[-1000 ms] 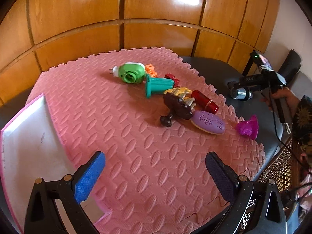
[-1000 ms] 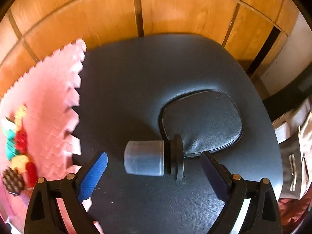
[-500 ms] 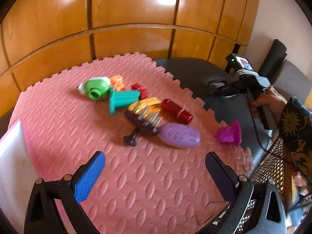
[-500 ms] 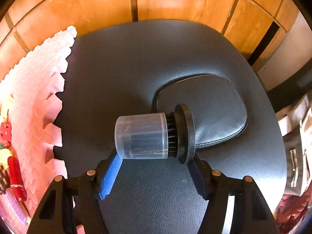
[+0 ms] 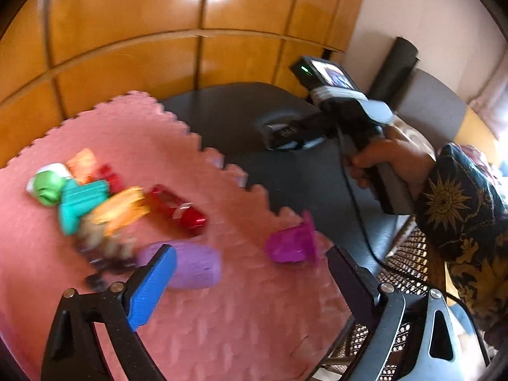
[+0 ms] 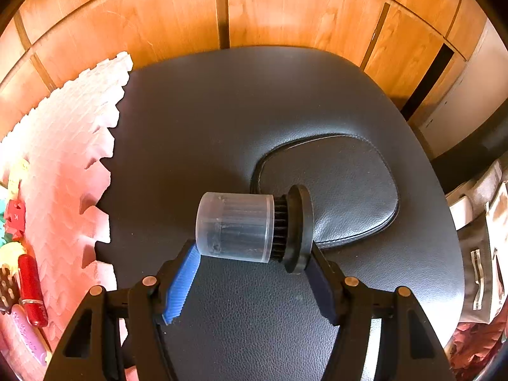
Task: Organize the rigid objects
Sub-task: 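Grasp the magenta cup on the mat with the left tool while the right tool holds the cylinder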
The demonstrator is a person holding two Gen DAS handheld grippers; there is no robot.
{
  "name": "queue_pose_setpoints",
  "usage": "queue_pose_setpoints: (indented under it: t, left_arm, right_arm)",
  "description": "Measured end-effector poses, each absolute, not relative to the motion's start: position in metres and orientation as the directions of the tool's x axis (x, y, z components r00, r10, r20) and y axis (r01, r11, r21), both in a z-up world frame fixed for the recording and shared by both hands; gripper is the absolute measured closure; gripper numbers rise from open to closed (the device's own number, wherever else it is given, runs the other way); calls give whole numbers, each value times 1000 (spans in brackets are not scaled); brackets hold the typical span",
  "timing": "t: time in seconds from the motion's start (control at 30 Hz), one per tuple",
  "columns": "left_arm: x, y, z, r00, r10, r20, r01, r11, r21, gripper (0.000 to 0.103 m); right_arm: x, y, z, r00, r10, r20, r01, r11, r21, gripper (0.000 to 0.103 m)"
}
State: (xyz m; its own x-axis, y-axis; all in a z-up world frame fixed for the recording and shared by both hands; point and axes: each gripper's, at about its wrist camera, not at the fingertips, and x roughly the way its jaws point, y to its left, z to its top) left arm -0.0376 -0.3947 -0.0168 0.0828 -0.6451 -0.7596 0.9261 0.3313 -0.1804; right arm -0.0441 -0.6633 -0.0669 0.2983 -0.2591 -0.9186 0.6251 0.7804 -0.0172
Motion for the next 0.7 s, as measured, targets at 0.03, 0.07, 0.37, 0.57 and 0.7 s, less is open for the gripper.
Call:
queue_pose_setpoints:
  t: [0.03,0.07,0.37,0.57,0.7]
  left_arm:
    - [-41,-399,-18,76,-643,-762,930,321,-179,7]
    - [-45,-406,-22,68,-637,-768,935,309,-173,7]
    - [-51,-451,-56,11,-567,-824,946,274,-176,30]
    - [-54,-456,-67,17,-584,-812,954,252,-162,49]
    - [-49,-452,-64,-21,-597,-802,944,252,-212,56]
  right_arm:
    - [-44,-663,-67,302,-256,-918,627,779,-11,37]
    - [-45,-663,-67,304,-253,-918,629,778,-6,37]
    - [-45,-667,-67,317,-242,-917,629,777,12,37]
    - [-40,-666,-75,295,-229,-928,614,789,0,37]
    - [-38,-669,-78,291,-210,-933,620,784,17,37]
